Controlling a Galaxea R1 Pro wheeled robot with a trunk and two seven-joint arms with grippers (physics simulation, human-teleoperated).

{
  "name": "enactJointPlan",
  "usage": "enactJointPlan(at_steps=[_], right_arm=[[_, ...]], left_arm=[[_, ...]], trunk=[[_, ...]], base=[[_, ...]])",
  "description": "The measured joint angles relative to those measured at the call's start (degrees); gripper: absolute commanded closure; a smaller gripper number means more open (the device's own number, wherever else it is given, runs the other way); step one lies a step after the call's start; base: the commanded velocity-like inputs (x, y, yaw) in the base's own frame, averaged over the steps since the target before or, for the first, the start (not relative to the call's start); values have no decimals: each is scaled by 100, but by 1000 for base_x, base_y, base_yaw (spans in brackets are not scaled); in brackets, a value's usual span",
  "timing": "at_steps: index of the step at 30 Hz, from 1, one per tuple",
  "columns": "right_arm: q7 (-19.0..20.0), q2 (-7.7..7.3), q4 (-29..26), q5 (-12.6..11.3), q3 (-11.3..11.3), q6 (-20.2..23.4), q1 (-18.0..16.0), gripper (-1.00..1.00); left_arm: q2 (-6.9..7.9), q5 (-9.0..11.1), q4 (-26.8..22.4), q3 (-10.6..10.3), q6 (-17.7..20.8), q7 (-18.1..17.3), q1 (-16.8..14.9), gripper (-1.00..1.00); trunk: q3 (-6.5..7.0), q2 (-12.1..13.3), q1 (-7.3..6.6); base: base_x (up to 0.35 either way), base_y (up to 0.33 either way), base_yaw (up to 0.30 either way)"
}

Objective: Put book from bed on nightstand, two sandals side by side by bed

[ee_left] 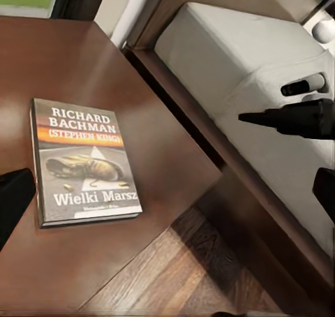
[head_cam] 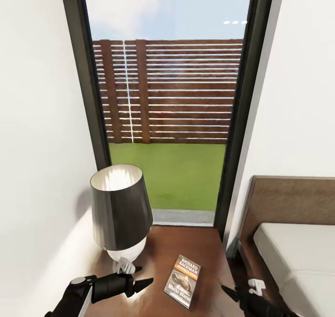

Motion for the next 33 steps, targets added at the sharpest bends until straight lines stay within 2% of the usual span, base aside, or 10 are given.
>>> enactJointPlan(at_steps=[3, 6, 9, 12, 16, 20, 23, 25, 27, 33], right_arm=[[47, -42, 351, 2, -4, -340, -1, -100], [48, -54, 636, 16, -6, -897, 5, -100], [50, -57, 814, 27, -9, -1658, 4, -100], [50, -58, 865, 44, -7, -2056, 7, -100], [49, -55, 881, 54, -5, -2169, 74, -100], [49, -48, 886, 64, -6, -2205, 162, -100], [49, -44, 888, 68, -1, -2215, 222, -100], [49, -43, 887, 78, 23, -2219, 555, -100], [49, -42, 883, 70, 1, -2222, 734, -100], [28, 5, 887, 73, 3, -2228, 867, -100]], left_arm=[[0, -2, 202, -2, -67, 7, 0, -100], [0, -2, 387, -4, -199, 13, 0, -100], [0, -2, 549, -7, -323, 15, 0, -100], [5, -9, 795, -9, -399, 46, 0, -100], [14, -12, 1175, -13, -633, 346, 0, -100], [16, -11, 1753, -15, -1055, 728, 0, -100], [16, -8, 1948, -15, -1168, 793, -1, -100], [22, -5, 2124, -15, -1215, 823, 0, -100], [32, -2, 2247, -15, -1282, 834, -1, -100], [158, 3, 2864, -24, -1544, 1017, 0, -100]], trunk=[[54, 120, -66], [108, 241, -132], [162, 361, -198], [216, 482, -264], [287, 642, -352], [359, 802, -439], [413, 923, -505], [448, 1003, -549], [485, 1083, -593], [592, 1324, -725]], base=[[0, 0, 0], [0, 0, 0], [0, 0, 0], [0, 0, 0], [0, 0, 0], [0, 0, 0], [0, 0, 0], [0, 0, 0], [0, 0, 0], [0, 0, 0]])
